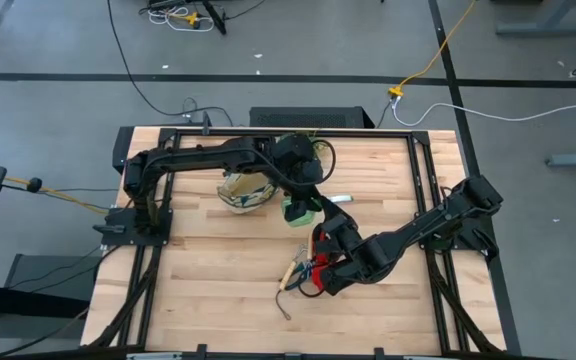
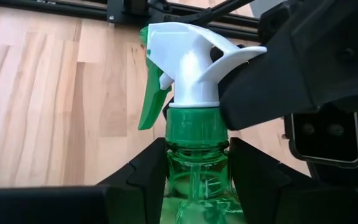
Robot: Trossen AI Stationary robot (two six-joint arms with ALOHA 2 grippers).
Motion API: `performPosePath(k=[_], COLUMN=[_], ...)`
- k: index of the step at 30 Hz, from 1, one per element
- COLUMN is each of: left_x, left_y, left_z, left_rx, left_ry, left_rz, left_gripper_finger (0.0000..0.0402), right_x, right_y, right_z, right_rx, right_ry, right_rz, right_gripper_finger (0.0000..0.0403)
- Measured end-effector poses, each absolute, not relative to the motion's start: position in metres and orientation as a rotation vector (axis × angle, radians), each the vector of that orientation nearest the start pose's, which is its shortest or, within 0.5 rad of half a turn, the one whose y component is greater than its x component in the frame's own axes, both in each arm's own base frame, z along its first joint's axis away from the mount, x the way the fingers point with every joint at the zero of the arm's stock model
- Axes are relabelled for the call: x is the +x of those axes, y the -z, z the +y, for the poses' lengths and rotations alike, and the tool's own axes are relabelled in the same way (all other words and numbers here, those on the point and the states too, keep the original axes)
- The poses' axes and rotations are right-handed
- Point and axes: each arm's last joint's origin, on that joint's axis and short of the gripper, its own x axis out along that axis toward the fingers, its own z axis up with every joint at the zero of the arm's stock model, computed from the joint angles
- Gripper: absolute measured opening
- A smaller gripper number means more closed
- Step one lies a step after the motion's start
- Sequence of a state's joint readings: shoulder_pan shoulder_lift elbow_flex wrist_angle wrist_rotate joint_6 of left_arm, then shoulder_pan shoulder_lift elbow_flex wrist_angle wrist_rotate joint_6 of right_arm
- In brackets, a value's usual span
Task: Pick & Place Garden tools in Gardening bag
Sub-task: Put the green spray bottle into the gardening bag
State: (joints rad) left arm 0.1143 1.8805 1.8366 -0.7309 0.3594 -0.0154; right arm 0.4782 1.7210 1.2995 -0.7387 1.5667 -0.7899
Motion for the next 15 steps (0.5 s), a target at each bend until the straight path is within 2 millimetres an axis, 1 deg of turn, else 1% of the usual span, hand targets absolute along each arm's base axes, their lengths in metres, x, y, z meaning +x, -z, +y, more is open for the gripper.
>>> performPosePath(k=[4,9,15], left_x=[0.413,0.405,0.396], left_y=[-0.338,-0.342,-0.354], left_z=[0.038,0.04,0.04], left_rx=[-0.19,-0.173,-0.144], left_ry=[0.207,0.163,0.11], left_rz=[0.765,0.791,0.774], left_gripper_finger=[0.0158,0.0158,0.0158], right_x=[0.31,0.31,0.305], right_y=[-0.256,-0.257,-0.268], right_z=[0.128,0.128,0.125], right_rx=[-1.712,-1.695,-1.617], right_ry=[0.712,0.733,0.775], right_rz=[1.042,1.03,0.981], right_gripper_finger=[0.0252,0.0261,0.0261])
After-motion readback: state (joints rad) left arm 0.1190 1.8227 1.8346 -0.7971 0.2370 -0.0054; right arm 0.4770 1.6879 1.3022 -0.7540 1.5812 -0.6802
